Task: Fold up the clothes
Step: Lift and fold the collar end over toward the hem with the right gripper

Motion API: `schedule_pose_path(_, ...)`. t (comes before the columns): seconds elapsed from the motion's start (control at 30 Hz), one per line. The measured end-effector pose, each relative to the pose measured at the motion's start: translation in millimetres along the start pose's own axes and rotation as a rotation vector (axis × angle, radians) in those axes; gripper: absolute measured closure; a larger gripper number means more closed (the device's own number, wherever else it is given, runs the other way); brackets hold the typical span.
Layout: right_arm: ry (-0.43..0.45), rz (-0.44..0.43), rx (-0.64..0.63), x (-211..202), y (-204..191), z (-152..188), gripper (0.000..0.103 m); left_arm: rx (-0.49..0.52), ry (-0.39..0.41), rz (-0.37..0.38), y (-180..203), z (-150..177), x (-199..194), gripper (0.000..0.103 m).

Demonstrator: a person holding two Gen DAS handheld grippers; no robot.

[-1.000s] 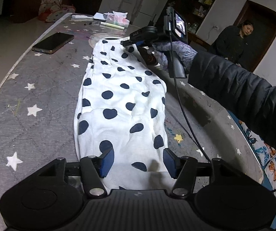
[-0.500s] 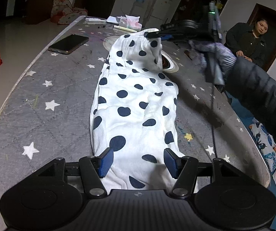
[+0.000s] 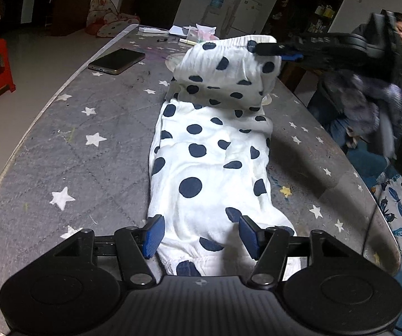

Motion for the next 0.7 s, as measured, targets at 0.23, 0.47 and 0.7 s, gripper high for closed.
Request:
schedule_pose_path(0.23,-0.040,-0.054,-0.059,-24,-35,19,0.087,-0.005,-0.005,-0.013,-4,3,1,0.040)
schedule_pose_path(0.47,-0.084,-0.121,-0.132,-41,-75,41,0.087,-0.009,-0.007,-0.014,-6,5,3,0.039)
schedule_pose_path(0.7,-0.112,-0.166,-0.224,-46,-105,68,0.087,-0.013,-0.003,-0.018,-9,8,2,0.036)
Point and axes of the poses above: each gripper's, at about its wrist camera, not at the fingertips, and x roughly the way its jaws point, y to its right, z to its underside, the point moved 1 cm from there along x, roughly the way its jaws point, and after that the axes turned 3 degrees about -z, right-handed, at the moved point
